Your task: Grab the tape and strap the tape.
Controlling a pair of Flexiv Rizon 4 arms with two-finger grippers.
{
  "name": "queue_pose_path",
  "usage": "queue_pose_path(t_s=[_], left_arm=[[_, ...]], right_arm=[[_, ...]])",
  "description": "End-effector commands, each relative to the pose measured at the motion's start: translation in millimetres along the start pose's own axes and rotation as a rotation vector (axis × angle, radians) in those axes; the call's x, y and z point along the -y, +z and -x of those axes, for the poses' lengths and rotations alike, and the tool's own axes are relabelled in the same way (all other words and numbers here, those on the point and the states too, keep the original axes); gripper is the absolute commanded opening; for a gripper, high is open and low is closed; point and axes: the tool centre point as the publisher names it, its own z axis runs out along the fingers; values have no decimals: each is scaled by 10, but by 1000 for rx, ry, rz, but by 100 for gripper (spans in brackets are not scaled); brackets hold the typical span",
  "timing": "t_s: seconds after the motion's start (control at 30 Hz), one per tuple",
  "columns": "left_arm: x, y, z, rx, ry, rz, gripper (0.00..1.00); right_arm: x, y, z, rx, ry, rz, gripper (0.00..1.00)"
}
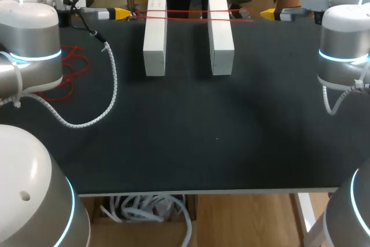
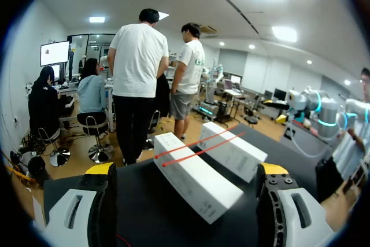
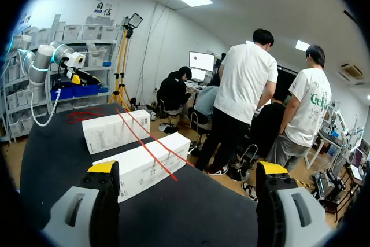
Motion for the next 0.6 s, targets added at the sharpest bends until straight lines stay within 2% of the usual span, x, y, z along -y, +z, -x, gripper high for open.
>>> queue_pose_path(t_s=[0.03,0.53,0.6], left_arm=[[-11,4,-1,1,1,-5,100],[-11,4,-1,1,1,-5,100],[-28,-8,17,-26,24,9,100]], right_arm=[[-2,-4,4,-2,0,-2,100],[-2,-4,4,-2,0,-2,100],[-2,-4,4,-2,0,-2,100]])
